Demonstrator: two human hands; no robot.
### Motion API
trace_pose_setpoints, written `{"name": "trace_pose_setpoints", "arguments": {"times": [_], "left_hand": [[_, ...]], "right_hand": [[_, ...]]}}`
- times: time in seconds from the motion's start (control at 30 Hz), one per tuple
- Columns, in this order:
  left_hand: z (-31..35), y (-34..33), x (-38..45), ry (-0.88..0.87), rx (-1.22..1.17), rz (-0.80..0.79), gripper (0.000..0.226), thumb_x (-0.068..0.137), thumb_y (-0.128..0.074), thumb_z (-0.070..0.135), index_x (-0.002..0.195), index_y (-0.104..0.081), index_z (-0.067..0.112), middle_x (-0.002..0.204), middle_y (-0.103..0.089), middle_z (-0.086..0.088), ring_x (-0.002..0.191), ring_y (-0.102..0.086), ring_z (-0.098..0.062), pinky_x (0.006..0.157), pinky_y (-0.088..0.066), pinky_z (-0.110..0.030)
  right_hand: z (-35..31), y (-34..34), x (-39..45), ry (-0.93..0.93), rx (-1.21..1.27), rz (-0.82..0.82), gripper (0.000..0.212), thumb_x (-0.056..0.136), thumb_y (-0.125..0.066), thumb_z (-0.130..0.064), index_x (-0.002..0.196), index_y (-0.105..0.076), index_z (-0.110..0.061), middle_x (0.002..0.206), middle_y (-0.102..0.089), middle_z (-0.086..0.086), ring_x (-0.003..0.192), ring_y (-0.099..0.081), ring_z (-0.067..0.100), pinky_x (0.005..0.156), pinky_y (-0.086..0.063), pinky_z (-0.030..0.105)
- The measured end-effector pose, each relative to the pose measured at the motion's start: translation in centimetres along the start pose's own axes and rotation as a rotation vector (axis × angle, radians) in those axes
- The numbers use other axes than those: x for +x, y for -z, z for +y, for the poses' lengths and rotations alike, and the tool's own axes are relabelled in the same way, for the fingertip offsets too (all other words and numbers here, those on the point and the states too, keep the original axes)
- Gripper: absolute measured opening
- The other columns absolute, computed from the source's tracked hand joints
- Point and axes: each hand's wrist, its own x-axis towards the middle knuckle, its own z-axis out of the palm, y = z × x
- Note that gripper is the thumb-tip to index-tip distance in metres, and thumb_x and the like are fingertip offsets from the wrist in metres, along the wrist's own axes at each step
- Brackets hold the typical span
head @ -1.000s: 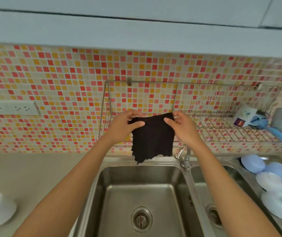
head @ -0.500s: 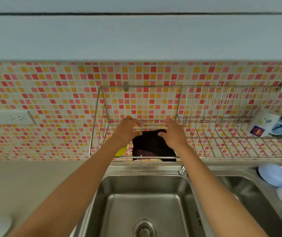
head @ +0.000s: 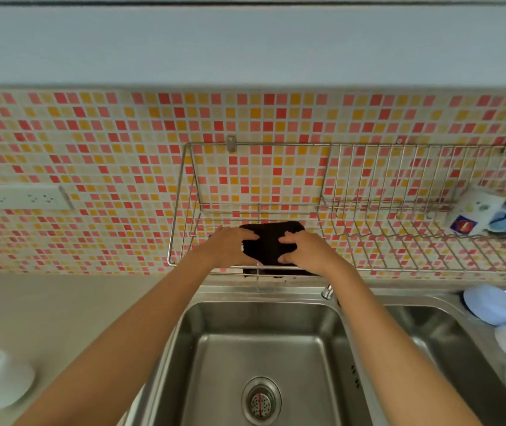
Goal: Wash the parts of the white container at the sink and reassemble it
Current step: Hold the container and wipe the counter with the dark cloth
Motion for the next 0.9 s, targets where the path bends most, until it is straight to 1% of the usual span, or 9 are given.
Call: {"name": "trace_pose_setpoints", "arguments": {"times": [0.17,0.27,0.37,0.43,0.5,0.57,0.7,0.8,0.9], "left_hand": [[0.3,0.3,-0.3,0.026,-0.074,-0.044,0.07,0.083,-0.071,0.037,0.144,-0.041,0.02,0.152,-0.038,-0.002,0.14,-0.034,-0.022,0.116,-0.027,-0.038],[-0.1,-0.2,-1.5,0.066,0.02,0.164,0.073,0.088,-0.048,0.063,0.147,-0.034,0.024,0.156,-0.03,0.001,0.145,-0.023,-0.019,0.121,-0.01,-0.042],[-0.5,-1.0,-3.5,0.124,0.14,0.361,0.067,0.097,-0.02,0.059,0.151,-0.024,0.02,0.159,-0.021,0.0,0.148,-0.012,-0.016,0.121,0.001,-0.04],[-0.3,-1.8,-5.2,0.153,0.23,0.369,0.067,0.098,-0.008,0.055,0.151,-0.022,0.018,0.159,-0.019,-0.001,0.148,-0.009,-0.017,0.121,0.003,-0.04],[-0.1,-2.6,-6.4,0.166,0.308,0.377,0.077,0.092,0.007,0.057,0.151,-0.023,0.017,0.159,-0.021,-0.001,0.148,-0.009,-0.018,0.12,0.005,-0.04],[-0.3,-3.0,-7.7,0.177,0.339,0.386,0.09,0.084,0.021,0.061,0.151,-0.019,0.017,0.159,-0.019,0.0,0.149,-0.005,-0.019,0.118,0.01,-0.039],[-0.2,-3.7,-10.1,0.18,0.344,0.33,0.099,0.073,0.033,0.066,0.152,0.003,0.014,0.161,0.005,-0.002,0.148,0.011,-0.02,0.116,0.015,-0.039],[0.2,-3.4,-11.7,0.179,0.365,0.242,0.068,0.097,-0.001,0.053,0.15,0.012,0.012,0.16,0.015,-0.005,0.146,0.017,-0.022,0.116,0.013,-0.038],[1.0,-2.3,-13.7,0.211,0.277,0.178,0.063,0.102,-0.012,0.044,0.151,0.01,0.01,0.16,0.014,-0.007,0.147,0.014,-0.023,0.117,0.008,-0.036]], "right_hand": [[-0.4,0.2,-0.4,-0.035,0.058,0.017,0.065,0.084,-0.071,-0.028,0.142,-0.043,-0.019,0.152,-0.036,0.002,0.135,-0.038,0.023,0.106,-0.032,0.031],[-0.4,-0.4,-1.2,-0.03,0.01,0.187,0.06,0.091,-0.059,-0.04,0.143,-0.041,-0.018,0.149,-0.039,0.005,0.132,-0.041,0.026,0.106,-0.035,0.036],[-0.7,-1.0,-2.1,0.016,-0.142,0.394,0.044,0.099,-0.04,-0.039,0.137,-0.05,-0.018,0.146,-0.044,0.006,0.128,-0.046,0.027,0.1,-0.042,0.039],[-1.0,-1.6,-3.2,0.034,-0.229,0.497,0.041,0.101,-0.032,-0.037,0.125,-0.06,-0.019,0.134,-0.057,0.005,0.12,-0.055,0.024,0.089,-0.049,0.037],[-1.0,-2.9,-4.4,0.041,-0.344,0.577,0.051,0.101,-0.023,-0.037,0.099,-0.07,-0.018,0.105,-0.071,0.004,0.103,-0.065,0.021,0.076,-0.051,0.033],[-1.1,-4.1,-5.6,0.048,-0.429,0.628,0.06,0.101,-0.019,-0.036,0.078,-0.07,-0.016,0.085,-0.073,0.004,0.096,-0.068,0.021,0.084,-0.049,0.034],[-1.1,-4.6,-6.6,0.005,-0.395,0.545,0.056,0.103,-0.016,-0.038,0.114,-0.066,-0.015,0.123,-0.065,0.003,0.127,-0.05,0.019,0.113,-0.025,0.04],[-1.7,-4.5,-7.5,-0.093,-0.422,0.425,0.058,0.102,-0.01,-0.042,0.139,-0.044,-0.012,0.148,-0.041,0.005,0.141,-0.028,0.02,0.119,-0.012,0.043],[-3.7,-3.7,-9.2,-0.119,-0.369,0.285,0.056,0.104,-0.011,-0.038,0.149,-0.02,-0.005,0.158,-0.017,0.011,0.147,-0.01,0.024,0.12,-0.006,0.043]]}}
